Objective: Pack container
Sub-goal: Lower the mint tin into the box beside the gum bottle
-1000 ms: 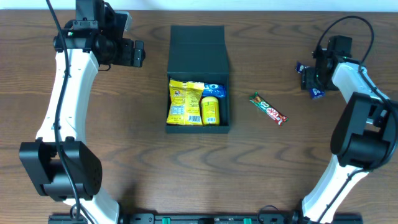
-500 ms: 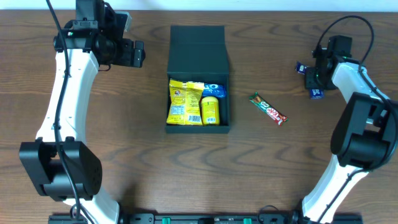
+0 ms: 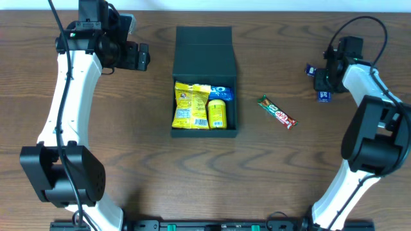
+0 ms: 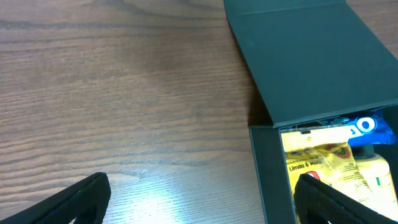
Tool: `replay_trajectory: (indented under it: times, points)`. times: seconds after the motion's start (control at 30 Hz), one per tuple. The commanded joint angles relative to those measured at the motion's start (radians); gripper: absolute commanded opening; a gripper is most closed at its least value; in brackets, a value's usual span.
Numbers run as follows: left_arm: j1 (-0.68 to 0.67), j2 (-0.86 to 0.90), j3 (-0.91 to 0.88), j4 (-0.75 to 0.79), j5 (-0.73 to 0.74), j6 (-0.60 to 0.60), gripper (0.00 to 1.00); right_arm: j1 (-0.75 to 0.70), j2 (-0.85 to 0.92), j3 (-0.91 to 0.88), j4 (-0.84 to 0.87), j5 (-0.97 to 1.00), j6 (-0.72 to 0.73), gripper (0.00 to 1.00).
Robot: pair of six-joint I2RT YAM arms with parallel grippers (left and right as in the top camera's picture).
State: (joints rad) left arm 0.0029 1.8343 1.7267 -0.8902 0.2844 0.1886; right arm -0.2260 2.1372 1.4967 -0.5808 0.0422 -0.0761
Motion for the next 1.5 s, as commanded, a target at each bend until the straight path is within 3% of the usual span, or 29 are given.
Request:
replay_trajectory:
  times: [0.0,0.07,0.43,0.7,0.83,1.17,1.47]
  points:
    - [0.004,-0.026,0.024,-0.003,-0.003,0.013,0.95,0.037,0.014,0.019,-0.046,-0.055,0.132,0.08]
    - [0.004,-0.026,0.024,-0.003,-0.003,0.013,0.95,0.063,0.005,0.046,-0.108,-0.058,0.192,0.01]
    - [0.004,-0.026,0.024,-0.003,-0.003,0.013,0.95,0.291,-0.172,0.316,-0.461,-0.059,0.282,0.01]
    - [0.004,-0.026,0.024,-0.002,-0.003,0.014,0.95,0.549,-0.286,0.334,-0.523,-0.073,0.310,0.01]
    - [0.004,-0.026,0.024,-0.002,-0.003,0.014,0.95,0.642,-0.272,0.282,-0.552,-0.077,0.414,0.01]
    - [0.004,-0.026,0.024,-0.004,-0.003,0.014,0.95,0.771,-0.269,0.132,-0.458,-0.073,0.527,0.01]
    - [0.004,-0.026,0.024,-0.003,-0.003,0.014,0.95,0.790,-0.269,0.034,-0.437,-0.043,0.603,0.01]
